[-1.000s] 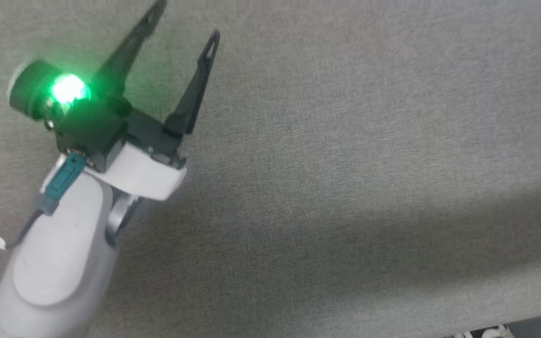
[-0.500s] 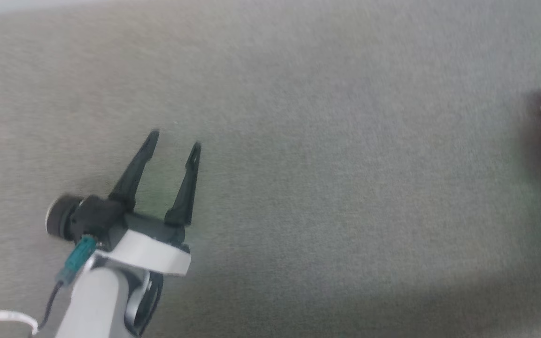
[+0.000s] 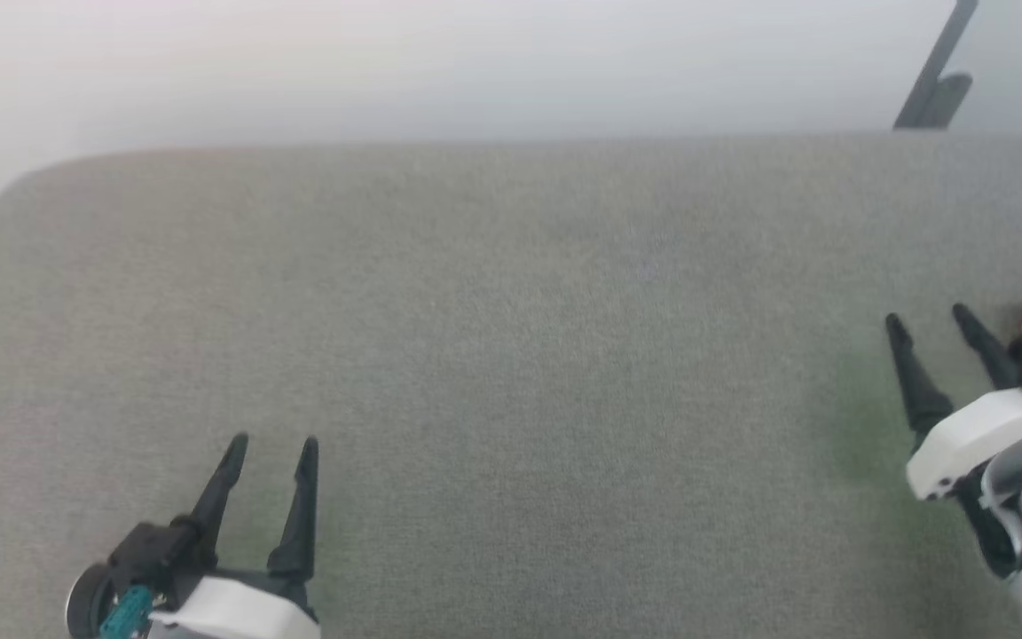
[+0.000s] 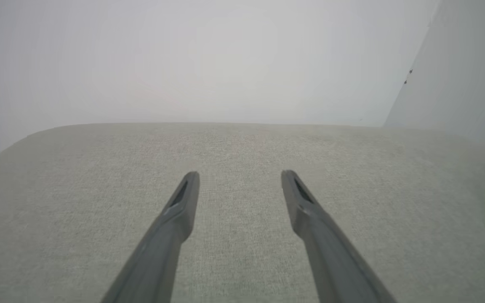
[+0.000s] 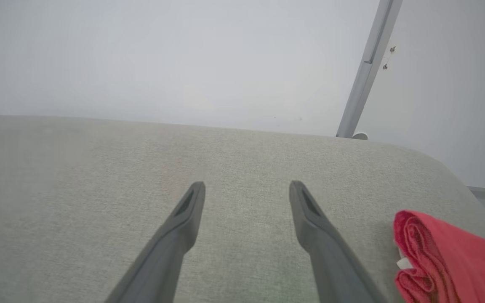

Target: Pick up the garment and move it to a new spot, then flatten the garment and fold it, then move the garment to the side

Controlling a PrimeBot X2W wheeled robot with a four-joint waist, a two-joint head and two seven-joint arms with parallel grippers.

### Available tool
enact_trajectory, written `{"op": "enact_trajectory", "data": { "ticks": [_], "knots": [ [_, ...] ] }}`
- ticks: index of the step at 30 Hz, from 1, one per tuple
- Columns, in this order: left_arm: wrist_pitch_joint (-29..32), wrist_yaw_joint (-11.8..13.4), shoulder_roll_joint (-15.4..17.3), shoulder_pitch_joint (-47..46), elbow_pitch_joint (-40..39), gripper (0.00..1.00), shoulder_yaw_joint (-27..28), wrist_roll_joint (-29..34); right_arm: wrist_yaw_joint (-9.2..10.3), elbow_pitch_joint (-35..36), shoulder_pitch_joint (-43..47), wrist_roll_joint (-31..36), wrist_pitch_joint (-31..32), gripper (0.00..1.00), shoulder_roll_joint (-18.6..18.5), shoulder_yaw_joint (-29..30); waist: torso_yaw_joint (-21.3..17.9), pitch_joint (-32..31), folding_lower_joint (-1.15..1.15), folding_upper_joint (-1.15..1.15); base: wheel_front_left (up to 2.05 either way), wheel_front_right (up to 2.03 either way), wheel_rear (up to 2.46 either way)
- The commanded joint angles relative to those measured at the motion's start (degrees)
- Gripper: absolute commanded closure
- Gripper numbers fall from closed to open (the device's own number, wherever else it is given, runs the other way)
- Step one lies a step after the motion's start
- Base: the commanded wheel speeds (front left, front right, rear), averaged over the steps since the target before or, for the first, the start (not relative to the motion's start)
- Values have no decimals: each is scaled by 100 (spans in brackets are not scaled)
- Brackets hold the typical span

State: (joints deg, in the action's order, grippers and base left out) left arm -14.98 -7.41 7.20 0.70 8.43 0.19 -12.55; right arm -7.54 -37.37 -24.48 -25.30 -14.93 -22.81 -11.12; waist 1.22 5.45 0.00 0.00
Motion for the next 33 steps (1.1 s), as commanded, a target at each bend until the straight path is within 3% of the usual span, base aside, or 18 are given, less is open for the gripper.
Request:
{"op": "enact_trajectory", "data": {
  "ticks": [1,12,33],
  "knots": [
    [-25,-7,9,102,10,0,52,23,11,106,146,39,-27,0,103,14,115,-252,0,0,0,0,0],
    [-25,-7,28,502,6,0,239,-10,11,1305,1122,168,-24,0,583,547,97,-556,0,0,0,0,0],
    [-26,-7,-91,1129,-548,0,619,74,10,2853,2578,494,114,0,973,1406,180,-684,0,0,0,0,0]
  ]
}}
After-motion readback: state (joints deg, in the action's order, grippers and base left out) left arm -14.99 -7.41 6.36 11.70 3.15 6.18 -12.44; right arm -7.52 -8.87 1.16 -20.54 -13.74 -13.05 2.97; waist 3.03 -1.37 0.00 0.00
